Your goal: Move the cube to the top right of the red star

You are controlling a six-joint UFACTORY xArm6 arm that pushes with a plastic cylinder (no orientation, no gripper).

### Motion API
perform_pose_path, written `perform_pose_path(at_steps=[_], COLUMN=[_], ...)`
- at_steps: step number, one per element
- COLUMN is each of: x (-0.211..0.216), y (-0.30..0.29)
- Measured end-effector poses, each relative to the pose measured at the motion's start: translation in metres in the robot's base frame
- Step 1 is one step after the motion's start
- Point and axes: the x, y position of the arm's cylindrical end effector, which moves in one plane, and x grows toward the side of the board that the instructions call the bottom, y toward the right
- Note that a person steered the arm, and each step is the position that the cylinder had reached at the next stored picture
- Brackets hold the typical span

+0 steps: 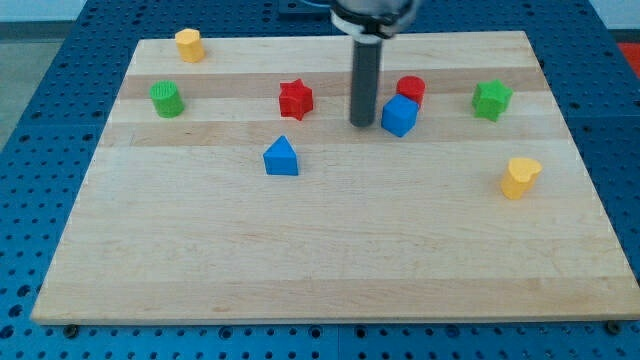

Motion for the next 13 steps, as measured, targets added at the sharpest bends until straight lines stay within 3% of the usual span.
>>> perform_pose_path(at_steps=[1, 3, 4, 7, 9, 11, 13], x=[-0.006, 0.072, 0.064, -0.018, 0.001, -0.064, -0.044], y=[-0.006, 0.047, 0.097, 0.016, 0.073, 0.013, 0.007])
